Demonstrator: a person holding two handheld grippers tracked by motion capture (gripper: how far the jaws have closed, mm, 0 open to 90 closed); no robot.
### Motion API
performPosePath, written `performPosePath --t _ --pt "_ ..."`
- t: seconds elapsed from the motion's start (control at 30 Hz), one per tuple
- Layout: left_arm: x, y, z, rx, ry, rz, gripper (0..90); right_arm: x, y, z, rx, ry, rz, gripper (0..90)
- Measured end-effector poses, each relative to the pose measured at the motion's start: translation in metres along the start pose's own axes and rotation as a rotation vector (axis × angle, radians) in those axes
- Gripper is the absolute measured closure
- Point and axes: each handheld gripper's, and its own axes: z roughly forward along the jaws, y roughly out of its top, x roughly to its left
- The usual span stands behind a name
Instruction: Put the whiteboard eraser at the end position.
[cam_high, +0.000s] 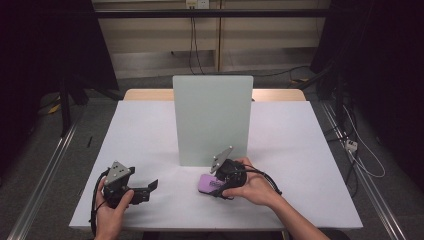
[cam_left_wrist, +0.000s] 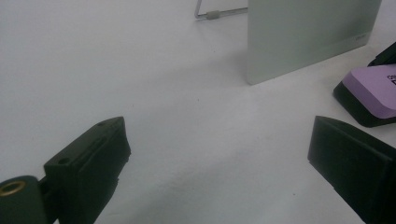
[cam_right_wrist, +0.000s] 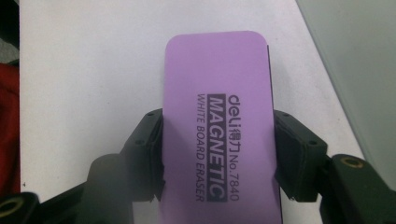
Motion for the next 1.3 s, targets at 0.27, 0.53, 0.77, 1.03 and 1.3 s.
performPosePath --t 0.27,0.53,0.77,1.03,1.3 --pt "0.001 0.0 -0.001 -0.004 0.001 -0.002 5.2 -0.001 -0.002 0.0 -0.021 0.003 0.012 40.5" --pt "0.001 0.001 0.001 0.004 -0.004 0.004 5.2 -0.001 -0.005 0.0 -0.042 0.004 0.034 29.2" --pt "0.002 0.002 0.002 0.008 -0.004 0.003 5.2 -0.004 -0.006 -0.005 -0.074 -0.022 0.072 12.1" --pt "0.001 0.002 0.003 0.006 -0.006 0.005 5.2 -0.004 -0.015 -0.02 -0.144 -0.048 0.11 9.2" --pt "0.001 0.002 0.003 0.011 -0.003 0.007 5.2 -0.005 -0.022 -0.03 -0.211 -0.074 0.153 8.1"
